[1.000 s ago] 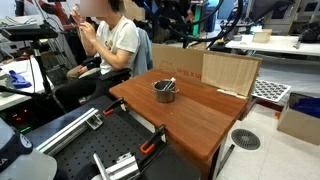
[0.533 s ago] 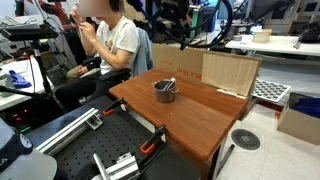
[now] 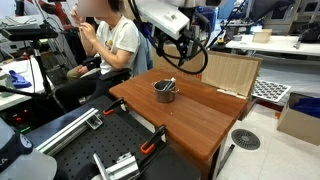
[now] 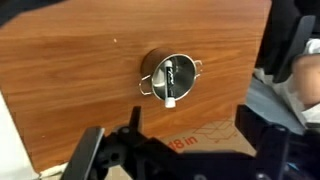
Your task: Take the marker out of the pot and put it in the bowl
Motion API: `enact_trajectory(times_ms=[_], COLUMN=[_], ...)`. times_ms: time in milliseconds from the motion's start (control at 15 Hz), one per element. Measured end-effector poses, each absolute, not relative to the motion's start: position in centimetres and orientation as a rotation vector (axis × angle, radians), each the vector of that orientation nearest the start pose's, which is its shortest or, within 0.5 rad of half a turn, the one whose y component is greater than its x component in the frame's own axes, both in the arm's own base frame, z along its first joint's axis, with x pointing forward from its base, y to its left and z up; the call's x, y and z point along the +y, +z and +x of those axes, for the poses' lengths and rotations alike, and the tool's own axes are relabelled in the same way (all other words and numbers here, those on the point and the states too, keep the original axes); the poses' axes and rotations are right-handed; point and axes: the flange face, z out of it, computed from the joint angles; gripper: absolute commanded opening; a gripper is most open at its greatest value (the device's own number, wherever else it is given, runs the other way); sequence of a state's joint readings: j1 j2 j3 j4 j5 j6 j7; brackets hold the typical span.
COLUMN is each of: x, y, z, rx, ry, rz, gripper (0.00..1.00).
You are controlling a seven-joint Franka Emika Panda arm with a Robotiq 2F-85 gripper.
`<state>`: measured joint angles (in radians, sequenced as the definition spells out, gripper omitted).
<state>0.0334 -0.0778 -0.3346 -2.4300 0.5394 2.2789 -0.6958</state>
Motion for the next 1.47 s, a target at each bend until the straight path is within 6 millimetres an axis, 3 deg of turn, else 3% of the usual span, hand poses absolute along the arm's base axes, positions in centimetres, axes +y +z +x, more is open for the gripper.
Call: enact_trajectory(times_ms=[400, 667, 1467], x=[-9.1, -6.7, -3.9], y=[27.4, 24.0, 20.9], z=[48.8, 49.9, 52.8], rx=[0.144, 0.204, 0.248], ry=[-0.075, 0.017, 0.122], rz=[-2.813, -2.829, -2.900], gripper=[1.00, 1.00, 1.00])
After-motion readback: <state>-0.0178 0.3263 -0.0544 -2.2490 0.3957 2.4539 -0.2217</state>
